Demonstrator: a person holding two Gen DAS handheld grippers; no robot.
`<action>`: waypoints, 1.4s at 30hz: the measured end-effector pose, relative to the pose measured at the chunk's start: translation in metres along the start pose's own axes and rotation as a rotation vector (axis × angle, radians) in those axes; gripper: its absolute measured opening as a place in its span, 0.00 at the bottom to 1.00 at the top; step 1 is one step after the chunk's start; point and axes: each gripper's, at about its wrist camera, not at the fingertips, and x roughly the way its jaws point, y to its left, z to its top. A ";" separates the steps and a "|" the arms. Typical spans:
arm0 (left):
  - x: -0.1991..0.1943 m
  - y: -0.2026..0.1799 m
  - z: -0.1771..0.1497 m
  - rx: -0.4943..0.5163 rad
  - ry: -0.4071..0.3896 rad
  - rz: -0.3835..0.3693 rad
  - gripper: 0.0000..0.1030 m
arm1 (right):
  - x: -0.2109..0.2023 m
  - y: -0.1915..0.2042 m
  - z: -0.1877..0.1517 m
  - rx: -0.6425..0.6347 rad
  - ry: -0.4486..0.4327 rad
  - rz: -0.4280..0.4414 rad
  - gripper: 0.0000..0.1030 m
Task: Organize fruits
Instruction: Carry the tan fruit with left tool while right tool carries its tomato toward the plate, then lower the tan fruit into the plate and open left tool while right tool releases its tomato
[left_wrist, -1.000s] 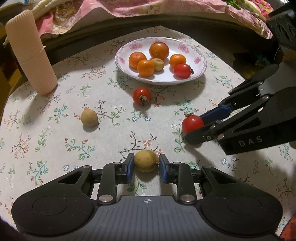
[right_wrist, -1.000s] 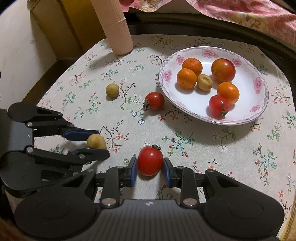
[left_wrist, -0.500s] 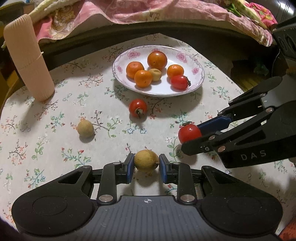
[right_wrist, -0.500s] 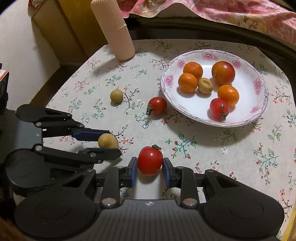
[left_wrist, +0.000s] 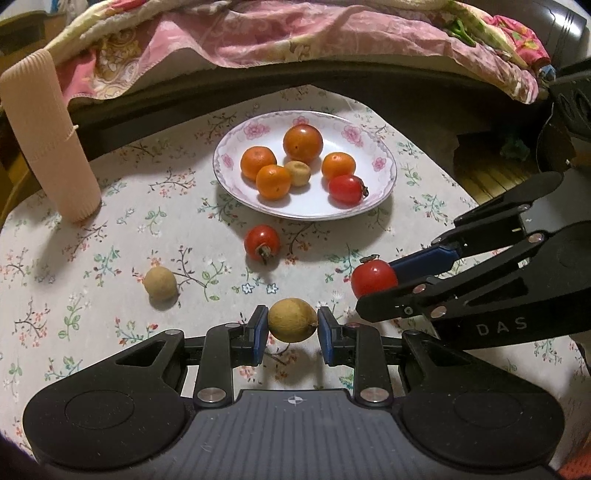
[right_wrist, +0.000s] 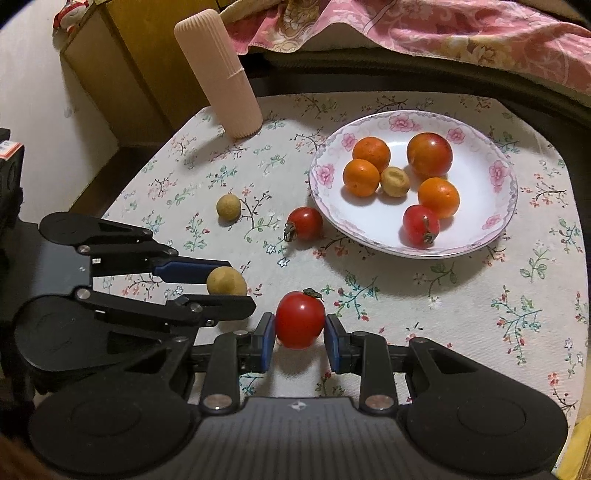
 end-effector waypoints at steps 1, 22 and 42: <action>0.000 0.000 0.001 -0.003 -0.001 0.000 0.35 | -0.001 -0.001 0.000 0.002 -0.003 0.000 0.30; 0.000 -0.016 0.043 0.010 -0.103 0.014 0.34 | -0.028 -0.021 0.011 0.075 -0.107 -0.021 0.30; 0.056 -0.012 0.077 -0.027 -0.090 0.022 0.34 | -0.007 -0.068 0.045 0.107 -0.130 -0.116 0.30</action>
